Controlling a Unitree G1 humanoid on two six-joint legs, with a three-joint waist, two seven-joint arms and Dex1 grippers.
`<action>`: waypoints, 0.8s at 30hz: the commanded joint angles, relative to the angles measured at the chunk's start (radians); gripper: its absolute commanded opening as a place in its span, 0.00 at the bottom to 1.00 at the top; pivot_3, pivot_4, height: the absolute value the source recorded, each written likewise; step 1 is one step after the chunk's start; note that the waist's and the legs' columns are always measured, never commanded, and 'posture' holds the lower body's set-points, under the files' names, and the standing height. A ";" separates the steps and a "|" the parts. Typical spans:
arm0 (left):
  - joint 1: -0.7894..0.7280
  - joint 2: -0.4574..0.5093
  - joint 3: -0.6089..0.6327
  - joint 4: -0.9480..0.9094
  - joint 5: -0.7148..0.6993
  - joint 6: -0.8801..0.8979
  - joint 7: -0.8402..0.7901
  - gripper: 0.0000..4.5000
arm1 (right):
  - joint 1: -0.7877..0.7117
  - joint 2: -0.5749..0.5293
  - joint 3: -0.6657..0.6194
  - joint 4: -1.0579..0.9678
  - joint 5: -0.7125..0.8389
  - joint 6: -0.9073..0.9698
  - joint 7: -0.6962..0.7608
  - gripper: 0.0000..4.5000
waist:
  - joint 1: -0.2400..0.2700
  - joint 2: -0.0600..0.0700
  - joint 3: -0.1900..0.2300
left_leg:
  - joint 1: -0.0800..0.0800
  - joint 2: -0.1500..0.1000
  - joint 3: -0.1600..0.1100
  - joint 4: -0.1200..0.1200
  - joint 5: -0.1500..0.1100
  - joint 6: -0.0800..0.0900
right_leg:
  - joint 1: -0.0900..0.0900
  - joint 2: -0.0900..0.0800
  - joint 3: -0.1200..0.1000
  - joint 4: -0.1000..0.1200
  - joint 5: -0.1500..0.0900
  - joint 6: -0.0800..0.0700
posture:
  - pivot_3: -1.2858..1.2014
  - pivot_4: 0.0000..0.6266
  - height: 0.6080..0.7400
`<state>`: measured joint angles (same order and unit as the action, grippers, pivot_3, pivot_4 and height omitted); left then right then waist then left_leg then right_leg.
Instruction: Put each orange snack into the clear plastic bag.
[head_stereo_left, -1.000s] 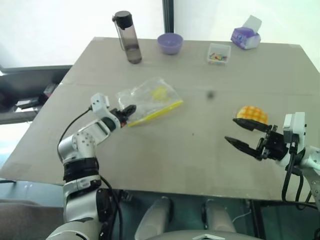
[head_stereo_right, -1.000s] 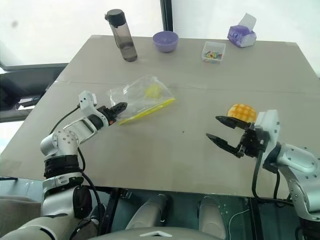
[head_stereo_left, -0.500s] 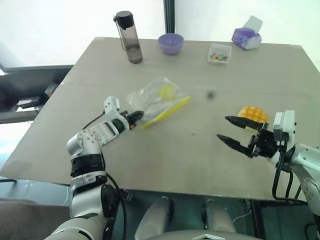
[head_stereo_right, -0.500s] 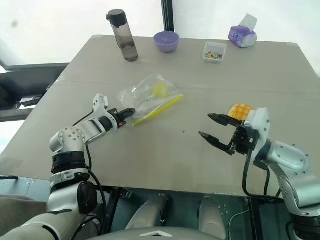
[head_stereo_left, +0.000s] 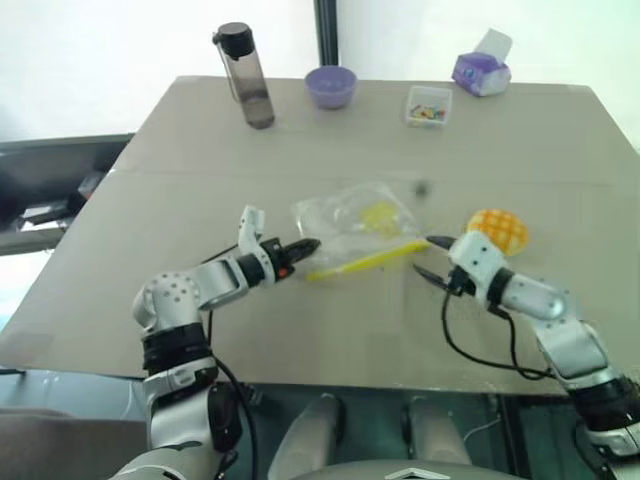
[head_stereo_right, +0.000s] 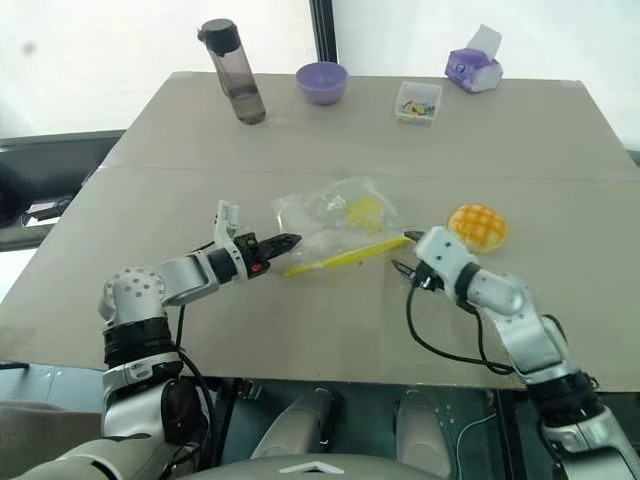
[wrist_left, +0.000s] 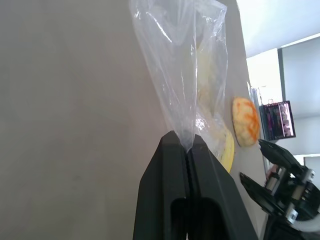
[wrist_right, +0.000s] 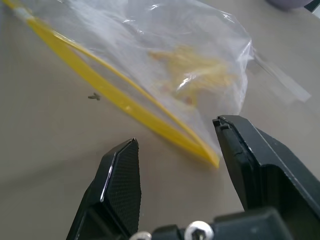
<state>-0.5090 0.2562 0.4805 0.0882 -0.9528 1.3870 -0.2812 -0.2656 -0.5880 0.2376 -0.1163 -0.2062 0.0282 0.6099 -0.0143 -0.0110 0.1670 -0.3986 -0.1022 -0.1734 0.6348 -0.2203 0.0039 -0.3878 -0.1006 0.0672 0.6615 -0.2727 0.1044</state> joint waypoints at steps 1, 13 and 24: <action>0.022 -0.005 0.002 -0.067 -0.051 0.033 -0.008 0.01 | -0.042 0.024 -0.002 0.033 -0.044 -0.024 -0.050 0.61 | 0.000 0.000 0.000 | 0.000 0.000 0.000 0.000 0.000 0.000 | 0.000 0.000 0.000 0.000 0.000 0.000 | 0.52 0.24 0.99; 0.042 0.005 -0.020 -0.099 -0.095 0.065 -0.024 0.00 | -0.064 0.059 -0.007 0.070 -0.047 -0.023 -0.038 0.04 | 0.000 -0.001 0.000 | 0.000 0.000 0.000 0.000 0.000 0.000 | 0.000 0.000 0.000 0.000 0.000 0.000 | 0.52 0.24 0.99; 0.042 0.051 -0.097 -0.185 0.007 -0.226 -0.117 0.40 | -0.149 0.115 -0.033 0.072 -0.082 0.098 -0.097 0.00 | 0.000 -0.001 0.000 | 0.000 0.000 0.000 0.000 0.000 -0.001 | -0.001 0.001 0.001 0.001 0.000 -0.001 | 0.52 0.24 0.99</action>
<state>-0.4544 0.2882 0.3949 -0.0414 -0.9590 1.2190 -0.3714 -0.3889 -0.4766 0.2286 -0.0208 -0.2744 0.1182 0.5381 -0.0142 -0.0115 0.1673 -0.3987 -0.1018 -0.1730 0.6344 -0.2199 0.0031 -0.3887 -0.1000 0.0681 0.6622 -0.2724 0.1038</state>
